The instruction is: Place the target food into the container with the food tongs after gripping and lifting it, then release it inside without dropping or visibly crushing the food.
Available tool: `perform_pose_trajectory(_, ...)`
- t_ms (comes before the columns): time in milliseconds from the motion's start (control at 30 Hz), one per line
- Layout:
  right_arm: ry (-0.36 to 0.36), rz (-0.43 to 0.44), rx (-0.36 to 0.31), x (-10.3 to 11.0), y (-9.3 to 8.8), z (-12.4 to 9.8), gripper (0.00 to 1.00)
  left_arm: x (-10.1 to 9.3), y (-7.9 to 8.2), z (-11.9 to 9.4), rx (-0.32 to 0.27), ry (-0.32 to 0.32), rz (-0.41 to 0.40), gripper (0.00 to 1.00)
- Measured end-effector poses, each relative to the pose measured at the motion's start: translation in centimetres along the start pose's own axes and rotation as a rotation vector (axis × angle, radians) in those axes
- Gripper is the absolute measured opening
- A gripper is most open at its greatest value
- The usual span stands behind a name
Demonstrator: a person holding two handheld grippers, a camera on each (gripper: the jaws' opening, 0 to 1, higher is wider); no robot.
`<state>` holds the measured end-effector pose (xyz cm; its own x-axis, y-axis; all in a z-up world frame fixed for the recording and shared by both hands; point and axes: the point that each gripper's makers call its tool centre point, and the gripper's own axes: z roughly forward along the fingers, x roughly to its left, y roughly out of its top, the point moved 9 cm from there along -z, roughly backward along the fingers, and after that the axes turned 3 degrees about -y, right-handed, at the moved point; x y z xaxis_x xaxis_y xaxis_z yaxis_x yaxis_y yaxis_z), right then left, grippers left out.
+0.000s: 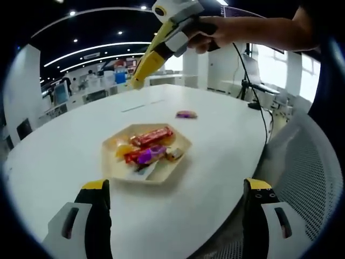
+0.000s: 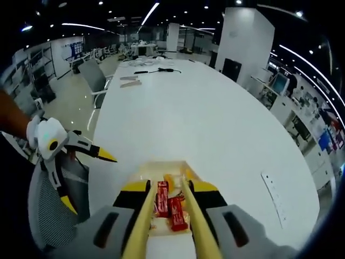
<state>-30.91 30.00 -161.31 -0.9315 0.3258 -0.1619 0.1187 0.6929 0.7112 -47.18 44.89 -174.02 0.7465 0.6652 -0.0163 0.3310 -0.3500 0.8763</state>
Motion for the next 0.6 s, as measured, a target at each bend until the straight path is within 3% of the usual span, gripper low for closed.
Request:
perform_pose_trajectory(333,-0.013,-0.017,-0.043,-1.1,-1.0,-0.4,0.27,-0.1,0.0,0.0,0.008,-0.002,-0.002,0.99)
perform_pose_trajectory(600,-0.053,-0.032,-0.042,-3.8,-4.9,-1.9,0.28,0.0,0.0,0.0,0.005,-0.004,-0.002,0.99)
